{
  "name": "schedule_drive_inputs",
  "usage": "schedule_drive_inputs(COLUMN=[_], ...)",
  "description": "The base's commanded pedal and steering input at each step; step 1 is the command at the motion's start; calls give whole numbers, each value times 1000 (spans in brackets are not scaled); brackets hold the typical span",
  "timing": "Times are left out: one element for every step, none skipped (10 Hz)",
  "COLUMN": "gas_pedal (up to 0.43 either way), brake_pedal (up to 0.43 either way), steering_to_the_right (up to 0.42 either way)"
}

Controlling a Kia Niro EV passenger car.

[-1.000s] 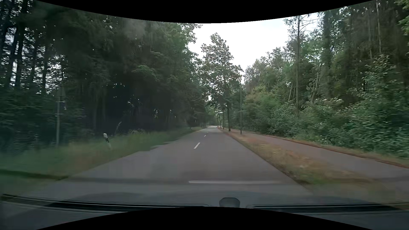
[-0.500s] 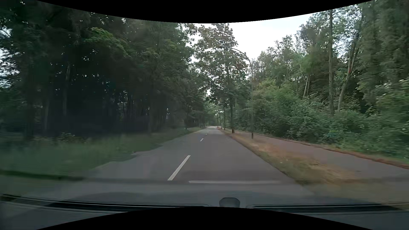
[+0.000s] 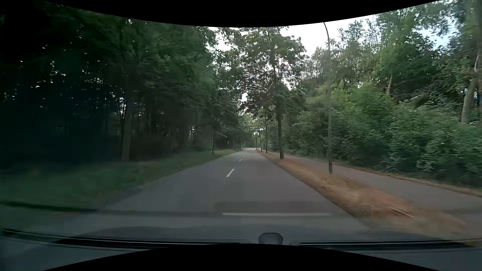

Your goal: Follow the waypoints while adhering to traffic rules and regulations

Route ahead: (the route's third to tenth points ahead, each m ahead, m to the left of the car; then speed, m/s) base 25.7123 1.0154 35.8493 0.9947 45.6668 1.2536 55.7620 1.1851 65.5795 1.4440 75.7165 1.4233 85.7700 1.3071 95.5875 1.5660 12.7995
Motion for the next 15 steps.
schedule_drive_inputs(gas_pedal=[79,79,79,87,98,110,118,118,118,118,118,118,118,118,118], brake_pedal=[0,0,0,0,0,0,0,0,0,0,0,0,0,0,0], steering_to_the_right=[1,1,0,-1,-1,-1,-1,-1,-1,-1,-1,-1,-1,-1,-1])
